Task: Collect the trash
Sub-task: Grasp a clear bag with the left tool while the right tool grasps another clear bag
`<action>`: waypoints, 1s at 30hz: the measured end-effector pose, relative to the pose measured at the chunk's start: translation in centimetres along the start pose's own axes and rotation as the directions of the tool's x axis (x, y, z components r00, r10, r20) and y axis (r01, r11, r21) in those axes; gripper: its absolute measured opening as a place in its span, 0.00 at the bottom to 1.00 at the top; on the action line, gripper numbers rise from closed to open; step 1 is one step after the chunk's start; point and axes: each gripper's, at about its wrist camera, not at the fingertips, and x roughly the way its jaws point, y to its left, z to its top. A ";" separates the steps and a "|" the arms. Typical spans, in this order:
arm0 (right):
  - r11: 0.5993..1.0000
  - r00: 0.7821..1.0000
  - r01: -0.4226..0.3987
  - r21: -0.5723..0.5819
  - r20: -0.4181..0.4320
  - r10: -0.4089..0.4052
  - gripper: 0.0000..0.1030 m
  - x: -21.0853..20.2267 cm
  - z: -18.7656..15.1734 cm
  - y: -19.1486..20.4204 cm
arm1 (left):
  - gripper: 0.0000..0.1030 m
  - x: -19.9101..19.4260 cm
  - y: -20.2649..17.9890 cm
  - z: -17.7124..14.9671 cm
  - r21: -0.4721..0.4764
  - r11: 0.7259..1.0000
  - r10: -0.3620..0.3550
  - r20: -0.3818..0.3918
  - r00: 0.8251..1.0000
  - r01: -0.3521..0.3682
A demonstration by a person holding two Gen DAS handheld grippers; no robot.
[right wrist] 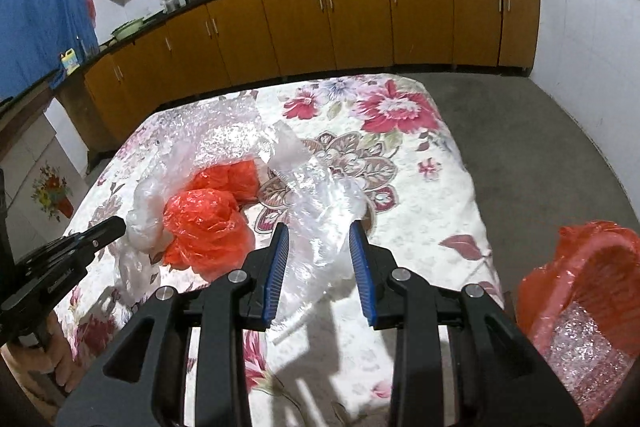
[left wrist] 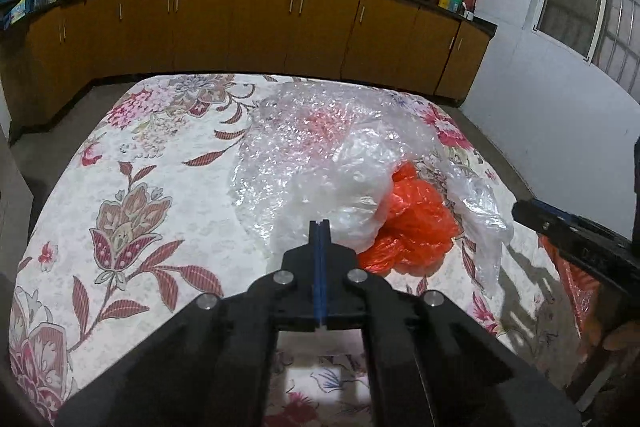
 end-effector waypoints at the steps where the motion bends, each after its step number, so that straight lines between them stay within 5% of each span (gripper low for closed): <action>1: 1.000 1.000 -0.001 0.000 -0.002 0.001 0.32 0.1 0.0 0.0 | 0.02 0.1 0.1 -0.1 -0.001 1.000 -0.004 -0.007 1.000 0.004; 5: 1.000 1.000 0.000 0.000 -0.018 0.000 0.32 0.4 -0.3 0.0 | 0.14 0.3 0.2 -0.3 -0.020 1.000 -0.021 -0.014 1.000 0.020; 7: 1.000 1.000 0.003 0.003 -0.024 -0.003 0.32 0.6 -0.3 -0.1 | 0.39 0.3 0.2 -0.4 -0.025 1.000 -0.014 -0.010 1.000 0.014; 8: 1.000 1.000 0.002 0.006 -0.028 -0.002 0.32 0.8 -0.3 -0.2 | 0.40 0.4 0.1 -0.4 -0.025 1.000 -0.016 -0.010 1.000 0.016; 17: 1.000 0.998 0.000 0.030 -0.057 0.002 0.44 2.4 -0.3 -0.5 | 0.38 1.8 -0.8 -1.1 0.001 1.000 -0.018 -0.075 0.997 0.018; 22: 0.999 0.996 -0.014 0.051 -0.092 0.019 0.44 3.6 -0.4 -0.4 | 0.22 1.6 -1.0 -1.3 0.009 1.000 -0.019 -0.074 0.997 0.020; 27: 1.000 0.991 -0.005 0.020 -0.130 0.008 0.44 4.9 -0.6 0.4 | 0.19 0.5 -0.6 -1.5 -0.007 1.000 -0.002 -0.045 0.999 0.002; 28: 1.000 0.991 -0.001 0.012 -0.137 0.002 0.43 5.1 -0.7 0.5 | 0.19 0.2 -0.5 -1.5 -0.011 1.000 -0.001 -0.041 0.999 0.000; 30: 1.000 0.991 -0.006 0.004 -0.136 0.006 0.21 5.1 -0.7 0.6 | 0.19 -0.2 -0.2 -1.4 -0.017 1.000 0.003 -0.032 0.999 -0.004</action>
